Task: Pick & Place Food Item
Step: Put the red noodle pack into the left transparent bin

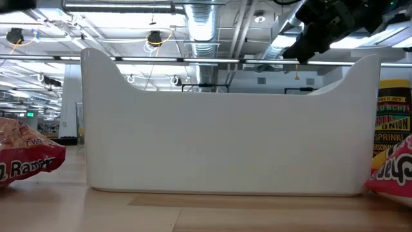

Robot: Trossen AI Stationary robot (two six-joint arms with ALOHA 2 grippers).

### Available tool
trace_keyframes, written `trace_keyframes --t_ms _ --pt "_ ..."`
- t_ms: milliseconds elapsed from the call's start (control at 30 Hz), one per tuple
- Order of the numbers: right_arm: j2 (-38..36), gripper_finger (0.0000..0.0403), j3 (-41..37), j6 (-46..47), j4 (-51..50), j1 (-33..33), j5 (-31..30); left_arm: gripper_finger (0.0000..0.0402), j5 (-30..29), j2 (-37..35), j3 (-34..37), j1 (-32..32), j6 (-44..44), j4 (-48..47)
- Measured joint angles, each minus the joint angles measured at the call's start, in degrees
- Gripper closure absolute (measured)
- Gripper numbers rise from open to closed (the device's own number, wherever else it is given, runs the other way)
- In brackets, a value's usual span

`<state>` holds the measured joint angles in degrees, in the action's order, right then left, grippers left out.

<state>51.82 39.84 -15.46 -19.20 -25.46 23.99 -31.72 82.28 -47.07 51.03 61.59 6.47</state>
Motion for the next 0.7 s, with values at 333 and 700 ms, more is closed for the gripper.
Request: trace_keyframes --t_ms 333,700 --pt "-0.01 0.0390 0.01 0.00 0.01 0.00 0.00 0.0402 -0.93 0.00 -5.13 0.00 -18.43 6.89" --pt "-0.01 0.0390 0.01 0.00 0.04 0.01 0.00 0.0402 2.46 7.37 -10.91 0.20 -23.63 -0.68"
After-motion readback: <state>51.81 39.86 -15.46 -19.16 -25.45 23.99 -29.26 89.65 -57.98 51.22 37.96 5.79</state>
